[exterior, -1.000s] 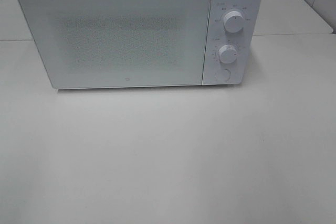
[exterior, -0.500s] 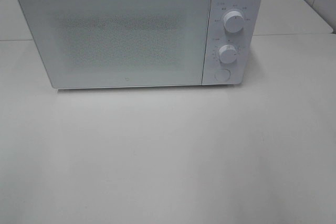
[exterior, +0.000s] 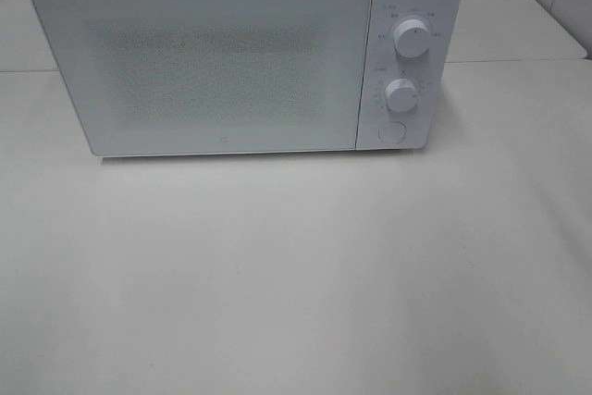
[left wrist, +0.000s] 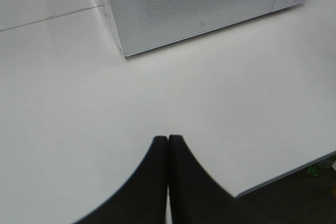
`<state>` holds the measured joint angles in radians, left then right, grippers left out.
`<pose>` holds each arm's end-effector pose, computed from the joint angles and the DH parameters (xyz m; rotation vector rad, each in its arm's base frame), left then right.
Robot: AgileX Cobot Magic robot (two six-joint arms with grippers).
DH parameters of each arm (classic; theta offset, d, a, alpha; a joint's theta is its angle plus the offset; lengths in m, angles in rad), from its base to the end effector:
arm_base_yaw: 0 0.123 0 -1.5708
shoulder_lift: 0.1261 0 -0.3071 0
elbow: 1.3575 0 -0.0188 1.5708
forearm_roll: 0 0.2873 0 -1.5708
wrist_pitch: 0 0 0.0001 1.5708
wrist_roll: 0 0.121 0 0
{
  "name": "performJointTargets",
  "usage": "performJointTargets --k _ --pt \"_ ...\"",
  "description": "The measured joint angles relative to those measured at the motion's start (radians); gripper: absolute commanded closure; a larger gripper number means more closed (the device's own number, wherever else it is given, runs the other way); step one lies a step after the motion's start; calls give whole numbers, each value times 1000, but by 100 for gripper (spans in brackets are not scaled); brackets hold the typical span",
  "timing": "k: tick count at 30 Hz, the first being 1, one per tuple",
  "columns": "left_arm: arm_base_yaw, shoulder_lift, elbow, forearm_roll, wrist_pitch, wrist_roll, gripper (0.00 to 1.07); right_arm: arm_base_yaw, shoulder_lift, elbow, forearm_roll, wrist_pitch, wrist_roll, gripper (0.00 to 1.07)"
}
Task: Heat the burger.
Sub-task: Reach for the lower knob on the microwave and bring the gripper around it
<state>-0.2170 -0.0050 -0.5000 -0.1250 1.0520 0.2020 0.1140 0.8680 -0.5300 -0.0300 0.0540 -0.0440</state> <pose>0.0274 -0.0195 0.2830 0.4271 1.9825 -0.1587 0.2294 0.0261 0.2909 -0.1749 1.8675 0.0260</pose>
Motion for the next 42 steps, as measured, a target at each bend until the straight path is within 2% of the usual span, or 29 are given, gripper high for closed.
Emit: performJointTargets --k 6,19,25,28,33,36,38,42 --pt "0 0 0 0 0 0 106 0 128 -1 0 -143 0 45" --pt "0 0 0 0 0 0 106 0 476 -2 0 -630 0 45" --pt "0 0 0 0 0 0 106 0 626 -2 0 -775 0 45" --pt "0 0 0 0 0 0 106 3 645 -2 0 -795 0 45" --pt "0 0 0 0 -1 0 106 100 735 -3 42 -862 -2 45" --pt "0 0 0 0 -1 0 106 122 745 -3 62 -863 -5 45" --pt "0 0 0 0 -1 0 106 205 780 -4 170 -874 -58 45" --pt "0 0 0 0 -1 0 106 265 808 -4 233 -905 -116 45"
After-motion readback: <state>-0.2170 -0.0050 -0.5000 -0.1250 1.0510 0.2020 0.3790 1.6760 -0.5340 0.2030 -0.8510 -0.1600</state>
